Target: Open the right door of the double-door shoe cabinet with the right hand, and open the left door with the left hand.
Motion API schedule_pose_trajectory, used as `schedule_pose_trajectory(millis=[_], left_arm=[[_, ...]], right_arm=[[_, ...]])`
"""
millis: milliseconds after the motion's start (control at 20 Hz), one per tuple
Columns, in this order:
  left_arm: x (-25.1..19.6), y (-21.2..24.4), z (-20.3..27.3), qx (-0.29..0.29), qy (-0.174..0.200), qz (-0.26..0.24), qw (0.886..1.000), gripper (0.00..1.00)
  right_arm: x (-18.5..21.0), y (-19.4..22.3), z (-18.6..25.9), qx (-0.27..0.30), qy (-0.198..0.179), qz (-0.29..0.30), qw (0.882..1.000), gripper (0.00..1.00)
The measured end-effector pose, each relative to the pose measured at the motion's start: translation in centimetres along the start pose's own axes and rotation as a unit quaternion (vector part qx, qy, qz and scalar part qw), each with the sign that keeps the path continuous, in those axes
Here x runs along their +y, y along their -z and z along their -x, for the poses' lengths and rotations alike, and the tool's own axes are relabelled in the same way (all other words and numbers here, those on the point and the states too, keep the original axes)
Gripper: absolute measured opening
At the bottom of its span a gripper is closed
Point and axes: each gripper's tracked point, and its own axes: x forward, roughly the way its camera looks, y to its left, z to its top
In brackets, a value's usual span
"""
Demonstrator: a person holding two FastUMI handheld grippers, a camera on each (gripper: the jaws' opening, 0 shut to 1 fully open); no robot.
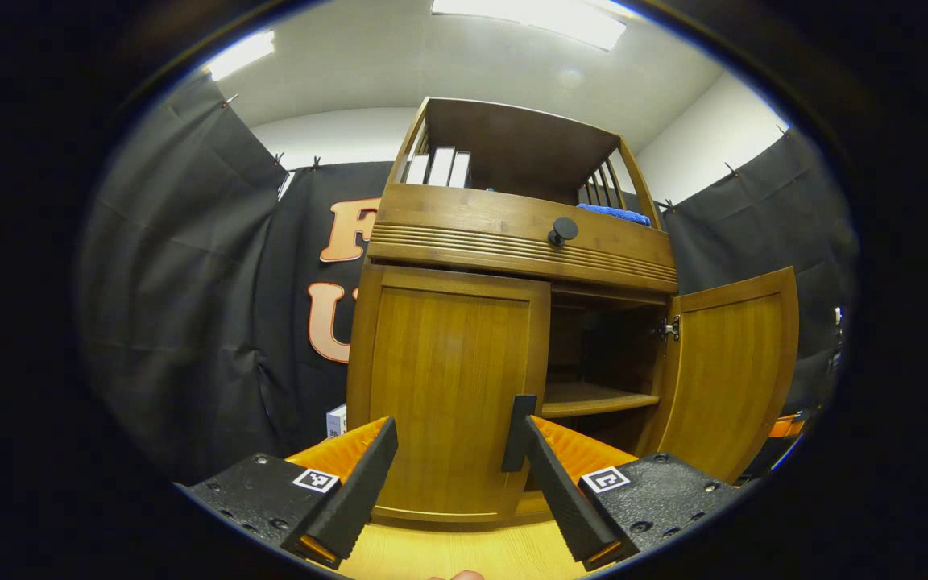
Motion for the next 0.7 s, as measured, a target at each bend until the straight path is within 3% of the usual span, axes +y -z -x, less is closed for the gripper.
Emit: schedule_pose_trajectory(millis=[50, 100, 150, 200, 250, 300, 400, 450, 650, 700], left_arm=[[-0.3, 0.3, -0.3, 0.004, 0.005, 0.003, 1.000, 0.94], [-0.6, 0.6, -0.7, 0.008, 0.010, 0.007, 1.000, 0.94], [-1.2, 0.9, -1.3, 0.014, 0.020, 0.012, 1.000, 0.94], [-1.6, 1.2, -1.9, 0.020, 0.029, 0.017, 0.999, 0.92], [-2.1, 1.4, -2.5, 0.021, 0.039, 0.022, 0.999, 0.92], [-2.6, 1.5, -3.3, 0.023, 0.047, 0.025, 0.998, 0.92], [-3.3, 2.0, -5.0, 0.029, 0.058, 0.028, 0.997, 0.92], [-3.7, 2.2, -6.0, 0.031, 0.063, 0.032, 0.997, 0.92], [-5.0, 3.8, -10.2, 0.050, 0.073, 0.031, 0.996, 0.92], [-5.4, 4.3, -11.1, 0.055, 0.071, 0.023, 0.996, 0.95]], right_arm=[[0.3, -0.4, 0.9, -0.005, 0.005, -0.009, 1.000, 0.30], [0.5, -1.0, 1.8, -0.012, 0.011, -0.012, 1.000, 0.30], [0.6, -1.8, 2.7, -0.019, 0.018, -0.009, 1.000, 0.03], [0.9, -2.3, 3.7, -0.025, 0.025, -0.002, 0.999, 0.17], [1.4, -3.1, 4.6, -0.032, 0.030, 0.004, 0.999, 0.17], [2.0, -3.7, 5.3, -0.040, 0.034, 0.008, 0.999, 0.31], [3.5, -4.6, 6.5, -0.049, 0.035, 0.016, 0.998, 0.30], [4.2, -5.2, 7.0, -0.054, 0.034, 0.023, 0.998, 0.17], [6.3, -6.0, 8.5, -0.067, 0.037, 0.034, 0.996, 0.17], [6.7, -5.9, 8.6, -0.066, 0.039, 0.038, 0.996, 0.03]])
